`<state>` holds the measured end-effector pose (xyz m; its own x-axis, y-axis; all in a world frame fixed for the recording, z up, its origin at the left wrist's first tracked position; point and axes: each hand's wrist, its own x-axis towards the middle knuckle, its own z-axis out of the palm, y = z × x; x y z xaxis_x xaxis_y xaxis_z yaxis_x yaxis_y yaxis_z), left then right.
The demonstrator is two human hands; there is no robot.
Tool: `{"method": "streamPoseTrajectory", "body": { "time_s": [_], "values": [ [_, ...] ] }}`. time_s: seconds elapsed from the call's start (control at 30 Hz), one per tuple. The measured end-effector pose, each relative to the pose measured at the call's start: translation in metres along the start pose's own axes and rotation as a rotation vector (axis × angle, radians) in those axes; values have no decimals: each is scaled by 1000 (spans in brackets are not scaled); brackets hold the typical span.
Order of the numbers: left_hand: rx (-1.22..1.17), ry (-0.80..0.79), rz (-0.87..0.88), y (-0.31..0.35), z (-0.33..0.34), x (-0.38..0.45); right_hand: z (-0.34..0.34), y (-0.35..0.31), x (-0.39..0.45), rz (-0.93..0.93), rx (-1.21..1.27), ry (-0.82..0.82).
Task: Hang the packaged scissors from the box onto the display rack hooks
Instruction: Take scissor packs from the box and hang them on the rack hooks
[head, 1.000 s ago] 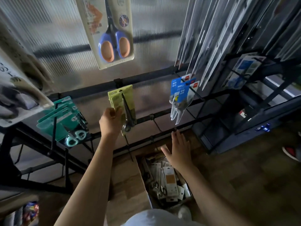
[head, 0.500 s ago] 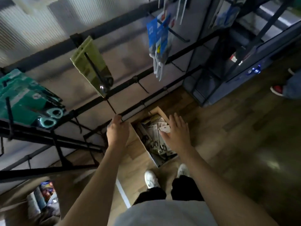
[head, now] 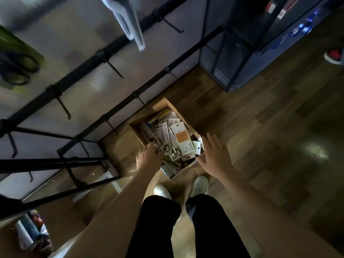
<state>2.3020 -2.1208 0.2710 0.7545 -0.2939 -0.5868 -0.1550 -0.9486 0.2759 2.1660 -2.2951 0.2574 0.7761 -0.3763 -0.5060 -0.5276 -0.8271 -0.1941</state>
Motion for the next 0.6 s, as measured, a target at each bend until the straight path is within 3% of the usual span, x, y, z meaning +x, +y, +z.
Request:
{"method": "streamPoseTrajectory", "body": {
  "time_s": [0.2,0.6],
  "values": [
    [73,-58,13,-16,84,70,85,29,69,-44,-50,-41],
    [84,-60,86,-95,223,247,236,-2,252,-181,-80,-17]
  ]
}}
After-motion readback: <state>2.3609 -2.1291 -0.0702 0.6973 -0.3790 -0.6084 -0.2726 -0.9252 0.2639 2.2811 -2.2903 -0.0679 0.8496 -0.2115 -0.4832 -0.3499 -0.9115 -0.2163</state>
